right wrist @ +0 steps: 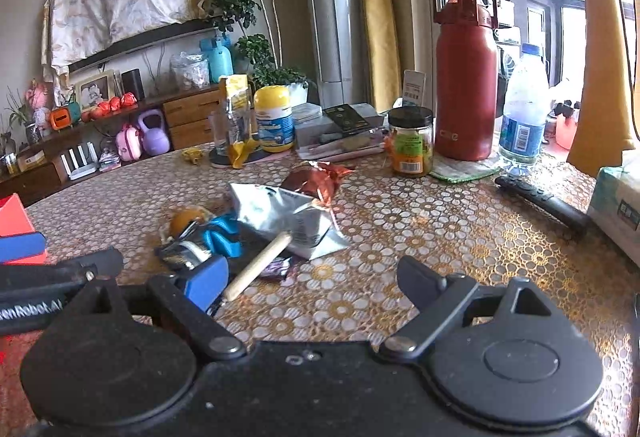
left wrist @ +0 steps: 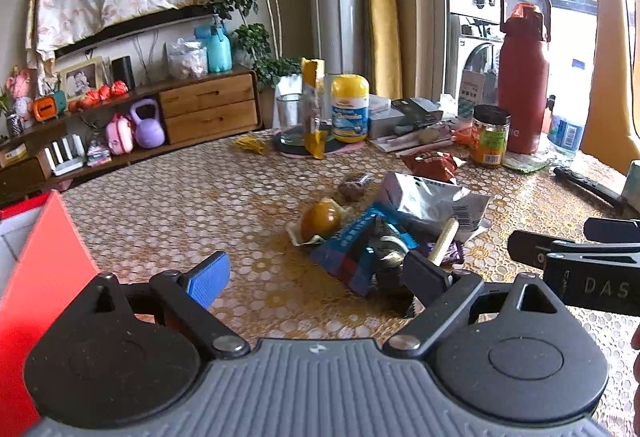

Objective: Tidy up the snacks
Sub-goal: 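Grasp the black packet with the left tool while the right tool grasps the tan sausage stick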

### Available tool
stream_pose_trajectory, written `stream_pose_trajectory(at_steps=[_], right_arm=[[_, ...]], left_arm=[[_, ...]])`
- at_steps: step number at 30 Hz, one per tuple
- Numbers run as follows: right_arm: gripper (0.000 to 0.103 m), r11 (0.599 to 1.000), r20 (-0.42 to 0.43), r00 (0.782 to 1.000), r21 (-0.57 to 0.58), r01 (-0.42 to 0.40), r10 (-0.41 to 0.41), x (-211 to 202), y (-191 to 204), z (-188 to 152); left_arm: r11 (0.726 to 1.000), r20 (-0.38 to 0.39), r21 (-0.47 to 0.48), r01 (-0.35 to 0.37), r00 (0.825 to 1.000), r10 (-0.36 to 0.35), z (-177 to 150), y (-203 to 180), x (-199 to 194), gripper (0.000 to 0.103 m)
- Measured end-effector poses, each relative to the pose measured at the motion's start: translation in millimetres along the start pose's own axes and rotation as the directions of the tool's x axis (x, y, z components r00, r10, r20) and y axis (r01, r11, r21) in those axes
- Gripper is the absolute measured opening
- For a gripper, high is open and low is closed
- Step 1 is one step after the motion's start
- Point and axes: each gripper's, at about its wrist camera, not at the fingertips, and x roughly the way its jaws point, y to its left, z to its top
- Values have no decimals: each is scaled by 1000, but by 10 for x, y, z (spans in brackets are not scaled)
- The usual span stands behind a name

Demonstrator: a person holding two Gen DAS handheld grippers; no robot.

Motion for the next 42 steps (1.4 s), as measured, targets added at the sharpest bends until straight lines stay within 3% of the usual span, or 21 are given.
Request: stream_pose_trajectory(at_steps=[15,21,22,23,25,36,42], right_arm=[[92,999,-1,1000,37,-16,16,287,-245,11],[92,999,-19,999,41,-32,33,392,-275,6],[92,999,-19,999,40,-31,32,404,-272,7],[92,999,-20,999,40,-31,32,419,-269,10],[92,998,-27,999,49,-38,40,453,-262,16],[92,993,-69,994,86,-75,82,620,-48,30],[73,996,-77,994,58,-68,73,664,216,1]], left_arm=[[994,-12,-65,86,996,-87,-38,-204,585,93],[991,-16,-63,115,993,-116,-73,-253,658,59],[991,-19,-62,120,992,-121,-80,-256,665,53],[990,-22,-65,125,992,-126,-83,-254,676,40],[987,-18,-74,146,989,-148,-98,-240,673,31],[989,5,-129,72,997,-72,-161,60,331,26],[988,18,-150,45,999,-43,-221,255,153,25]])
